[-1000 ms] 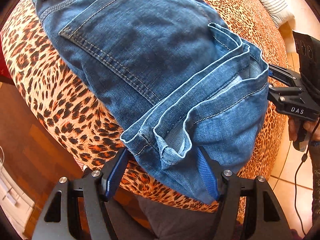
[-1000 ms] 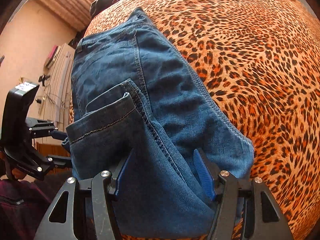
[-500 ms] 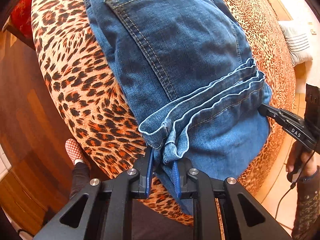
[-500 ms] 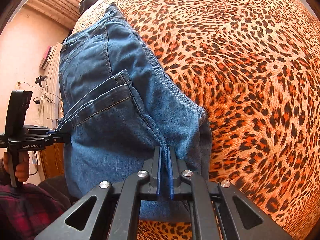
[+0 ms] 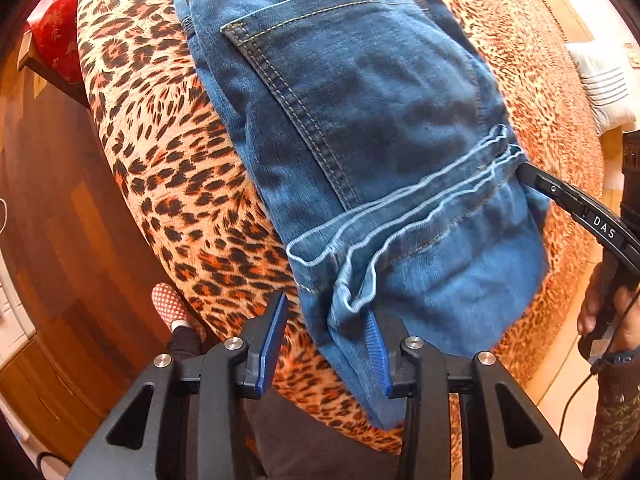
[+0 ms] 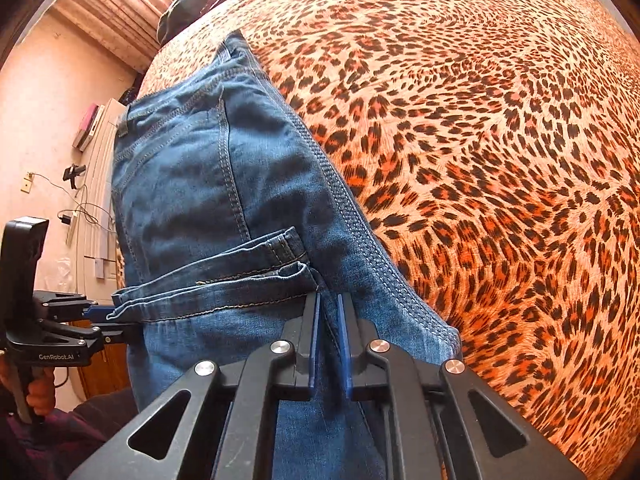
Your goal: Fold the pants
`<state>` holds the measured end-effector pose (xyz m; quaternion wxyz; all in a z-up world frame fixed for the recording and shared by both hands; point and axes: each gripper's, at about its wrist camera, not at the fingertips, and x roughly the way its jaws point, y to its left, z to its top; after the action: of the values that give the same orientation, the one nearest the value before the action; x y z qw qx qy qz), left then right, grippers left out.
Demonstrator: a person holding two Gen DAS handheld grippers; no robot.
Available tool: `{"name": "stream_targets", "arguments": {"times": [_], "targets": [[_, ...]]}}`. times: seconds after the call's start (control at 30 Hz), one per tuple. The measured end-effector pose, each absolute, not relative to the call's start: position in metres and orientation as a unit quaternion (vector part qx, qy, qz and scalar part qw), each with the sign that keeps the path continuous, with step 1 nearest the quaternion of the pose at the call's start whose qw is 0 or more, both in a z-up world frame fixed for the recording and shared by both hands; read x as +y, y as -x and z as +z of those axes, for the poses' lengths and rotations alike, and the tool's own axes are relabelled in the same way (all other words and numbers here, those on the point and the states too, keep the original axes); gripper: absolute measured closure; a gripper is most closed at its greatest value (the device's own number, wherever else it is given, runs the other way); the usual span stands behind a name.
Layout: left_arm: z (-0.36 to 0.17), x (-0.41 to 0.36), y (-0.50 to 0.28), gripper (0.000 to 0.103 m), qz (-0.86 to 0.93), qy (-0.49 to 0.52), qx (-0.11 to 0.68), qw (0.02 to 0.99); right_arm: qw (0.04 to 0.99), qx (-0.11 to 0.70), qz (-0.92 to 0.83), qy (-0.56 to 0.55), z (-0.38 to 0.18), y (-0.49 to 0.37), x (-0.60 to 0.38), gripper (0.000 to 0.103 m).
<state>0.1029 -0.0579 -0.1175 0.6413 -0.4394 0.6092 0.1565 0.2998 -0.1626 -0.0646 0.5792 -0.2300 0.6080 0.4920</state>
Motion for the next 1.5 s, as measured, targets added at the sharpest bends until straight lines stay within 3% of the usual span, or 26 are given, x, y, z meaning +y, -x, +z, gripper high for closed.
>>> {"name": "stream_targets", "arguments": {"times": [0.07, 0.1, 0.13, 0.17, 0.27, 0.33, 0.37, 0.5, 0.6, 0.67, 0.8, 0.9, 1.1, 1.2, 1.5], "targets": [[-0.108, -0.059, -0.092, 0.059, 0.113, 0.45, 0.609, 0.643, 0.561, 0.631, 0.502, 0.189, -0.052, -0.311, -0.18, 0.087], [-0.107, -0.066, -0.092, 0.052, 0.092, 0.451, 0.614, 0.641, 0.552, 0.641, 0.501, 0.183, -0.049, -0.315, -0.188, 0.082], [-0.107, -0.075, -0.093, 0.049, 0.073, 0.449, 0.619, 0.64, 0.548, 0.645, 0.497, 0.189, -0.046, -0.316, -0.197, 0.071], [-0.108, -0.084, -0.096, 0.049, 0.055, 0.441, 0.626, 0.64, 0.549, 0.644, 0.492, 0.203, -0.045, -0.316, -0.206, 0.068], [-0.119, -0.106, -0.105, 0.051, 0.016, 0.415, 0.657, 0.629, 0.539, 0.659, 0.475, 0.222, -0.056, -0.311, -0.227, 0.068], [-0.129, -0.117, -0.109, 0.051, 0.018, 0.392, 0.678, 0.622, 0.54, 0.66, 0.461, 0.244, -0.066, -0.304, -0.237, 0.075], [-0.135, -0.121, -0.11, 0.052, 0.02, 0.378, 0.69, 0.617, 0.546, 0.653, 0.455, 0.26, -0.067, -0.301, -0.242, 0.089], [-0.138, -0.112, -0.107, 0.055, 0.017, 0.405, 0.676, 0.615, 0.568, 0.68, 0.416, 0.208, -0.082, -0.31, -0.255, 0.092], [-0.125, -0.095, -0.093, 0.057, 0.007, 0.423, 0.654, 0.627, 0.569, 0.673, 0.42, 0.215, -0.067, -0.309, -0.252, 0.085], [-0.114, -0.081, -0.083, 0.052, 0.012, 0.417, 0.641, 0.644, 0.575, 0.662, 0.436, 0.201, -0.049, -0.311, -0.242, 0.085], [-0.099, -0.038, -0.067, 0.043, 0.05, 0.428, 0.614, 0.661, 0.602, 0.645, 0.454, 0.125, -0.018, -0.328, -0.224, 0.068], [-0.09, 0.008, -0.058, 0.043, 0.084, 0.469, 0.577, 0.663, 0.604, 0.642, 0.462, 0.098, -0.015, -0.335, -0.193, 0.068], [-0.078, 0.09, -0.051, 0.032, 0.127, 0.541, 0.499, 0.665, 0.594, 0.649, 0.468, 0.073, -0.026, -0.337, -0.122, 0.067], [-0.083, 0.124, -0.054, 0.032, 0.144, 0.562, 0.484, 0.655, 0.599, 0.655, 0.457, 0.065, -0.035, -0.337, -0.089, 0.06], [-0.118, 0.169, -0.07, 0.03, 0.123, 0.605, 0.466, 0.634, 0.574, 0.671, 0.457, 0.103, -0.062, -0.338, 0.006, 0.055]]}}
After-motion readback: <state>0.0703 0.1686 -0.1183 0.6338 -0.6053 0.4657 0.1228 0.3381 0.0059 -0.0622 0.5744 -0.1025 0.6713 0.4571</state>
